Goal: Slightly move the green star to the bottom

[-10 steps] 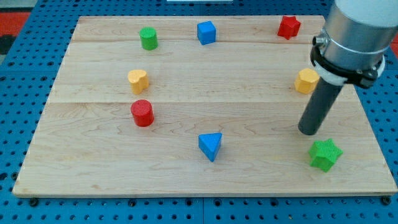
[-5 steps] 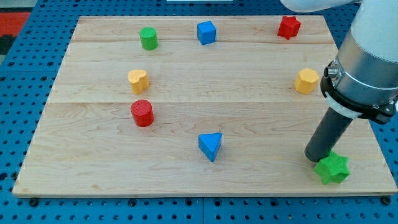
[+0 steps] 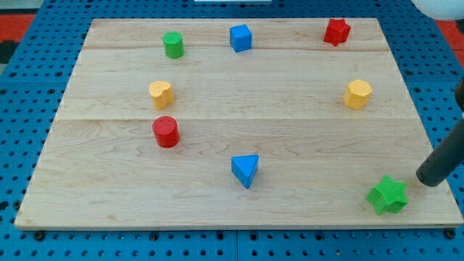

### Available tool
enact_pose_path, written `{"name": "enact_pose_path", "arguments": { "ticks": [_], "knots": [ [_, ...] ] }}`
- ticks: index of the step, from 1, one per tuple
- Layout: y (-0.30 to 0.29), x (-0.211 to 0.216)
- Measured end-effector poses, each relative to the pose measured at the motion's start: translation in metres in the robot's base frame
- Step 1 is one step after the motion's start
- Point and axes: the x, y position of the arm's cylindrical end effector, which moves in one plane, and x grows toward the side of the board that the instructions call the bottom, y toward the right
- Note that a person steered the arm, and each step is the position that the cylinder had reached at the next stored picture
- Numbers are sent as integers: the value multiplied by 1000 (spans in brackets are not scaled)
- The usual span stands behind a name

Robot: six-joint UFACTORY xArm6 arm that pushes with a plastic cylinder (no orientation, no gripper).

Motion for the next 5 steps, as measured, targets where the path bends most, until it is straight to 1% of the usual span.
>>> {"name": "enact_pose_path", "arguments": {
  "ticks": [1, 2, 4, 5],
  "knots": [
    [9, 22],
    [24, 57],
    [24, 57],
    [3, 57]
  ]
}}
